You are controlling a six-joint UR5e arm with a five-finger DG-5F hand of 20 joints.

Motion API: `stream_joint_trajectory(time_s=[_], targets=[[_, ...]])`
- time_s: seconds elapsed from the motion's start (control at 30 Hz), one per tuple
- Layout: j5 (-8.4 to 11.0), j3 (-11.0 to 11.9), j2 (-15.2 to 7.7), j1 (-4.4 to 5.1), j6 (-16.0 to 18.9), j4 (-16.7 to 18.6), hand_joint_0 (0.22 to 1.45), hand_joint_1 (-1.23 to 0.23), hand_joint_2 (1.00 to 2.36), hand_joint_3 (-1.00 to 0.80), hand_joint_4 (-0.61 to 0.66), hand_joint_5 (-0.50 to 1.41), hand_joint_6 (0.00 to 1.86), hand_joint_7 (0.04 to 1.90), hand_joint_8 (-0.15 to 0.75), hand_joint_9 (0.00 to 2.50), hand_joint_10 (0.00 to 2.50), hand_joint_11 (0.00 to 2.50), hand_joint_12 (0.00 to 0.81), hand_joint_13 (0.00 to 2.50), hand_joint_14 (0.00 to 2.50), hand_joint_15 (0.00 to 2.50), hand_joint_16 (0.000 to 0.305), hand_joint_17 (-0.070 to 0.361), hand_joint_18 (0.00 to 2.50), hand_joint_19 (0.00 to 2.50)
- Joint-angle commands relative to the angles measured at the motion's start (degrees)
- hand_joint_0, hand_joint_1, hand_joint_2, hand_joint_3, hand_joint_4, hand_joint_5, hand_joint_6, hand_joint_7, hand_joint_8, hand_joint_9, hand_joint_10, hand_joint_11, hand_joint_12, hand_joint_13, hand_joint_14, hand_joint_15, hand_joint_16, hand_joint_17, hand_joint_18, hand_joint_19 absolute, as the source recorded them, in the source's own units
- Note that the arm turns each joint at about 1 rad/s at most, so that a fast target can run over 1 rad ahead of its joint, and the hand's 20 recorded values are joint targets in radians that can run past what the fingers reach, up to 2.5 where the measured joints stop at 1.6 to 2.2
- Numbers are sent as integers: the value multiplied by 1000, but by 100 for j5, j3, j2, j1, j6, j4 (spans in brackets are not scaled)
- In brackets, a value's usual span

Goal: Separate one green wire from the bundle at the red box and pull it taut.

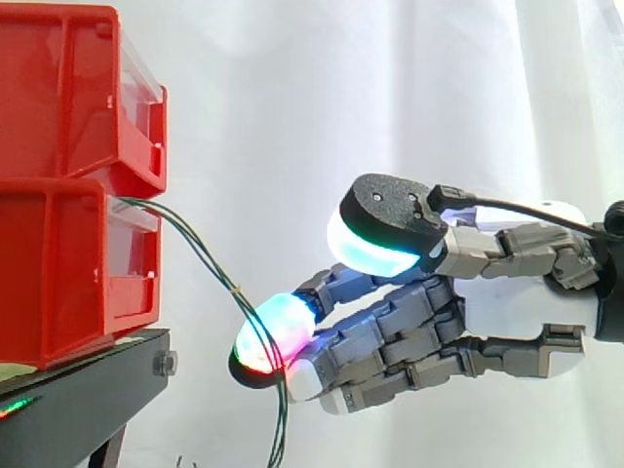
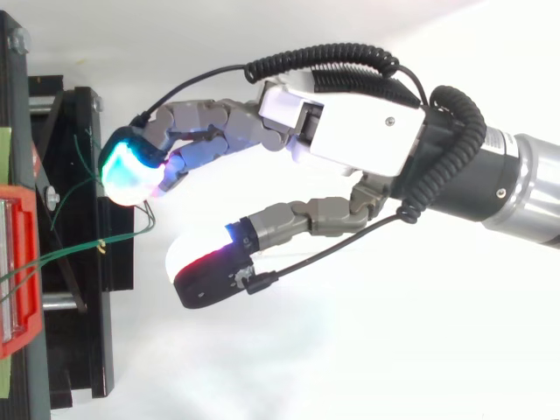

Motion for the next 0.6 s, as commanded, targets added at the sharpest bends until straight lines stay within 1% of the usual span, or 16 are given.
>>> stream_joint_trajectory(time_s=[0.0, 0.03, 0.07, 0.17, 0.27, 0.33, 0.43, 0.57], targets=[[23, 24, -115, 22, -11, 85, 520, -603, 1005, -440, 320, -148, 503, 885, 291, 699, 9, 437, 322, 471, 2, 80, 45, 101, 435, 111], [23, 41, -124, 31, 6, 120, 521, -601, 1005, -443, 323, -147, 503, 884, 291, 703, 9, 441, 322, 472, 1, 81, 45, 101, 436, 105], [5, 68, -247, 22, 59, 208, 521, -599, 1004, -441, 324, -144, 503, 890, 291, 705, 9, 444, 322, 475, 3, 84, 45, 101, 436, 105], [32, 138, -308, 22, 147, 270, 521, -594, 1004, -439, 328, -140, 503, 893, 293, 707, 9, 432, 323, 478, 2, 82, 45, 101, 436, 115], [23, 191, -308, 31, 156, 243, 539, -568, 1004, -440, 326, -135, 503, 904, 288, 707, 11, 435, 318, 478, 2, 86, 44, 99, 441, 124], [14, 226, -308, 31, 147, 173, 567, -540, 1005, -435, 324, -131, 503, 913, 282, 715, 10, 429, 311, 481, 3, 87, 43, 97, 446, 130], [5, 393, -299, 31, 147, -82, 578, -524, 1005, -431, 314, -129, 503, 926, 279, 718, 10, 428, 311, 485, 2, 92, 43, 96, 450, 141], [23, 410, -299, 40, 165, -143, 577, -529, 1006, -427, 309, -127, 503, 958, 283, 721, 10, 438, 309, 489, 3, 93, 43, 97, 462, 140]])
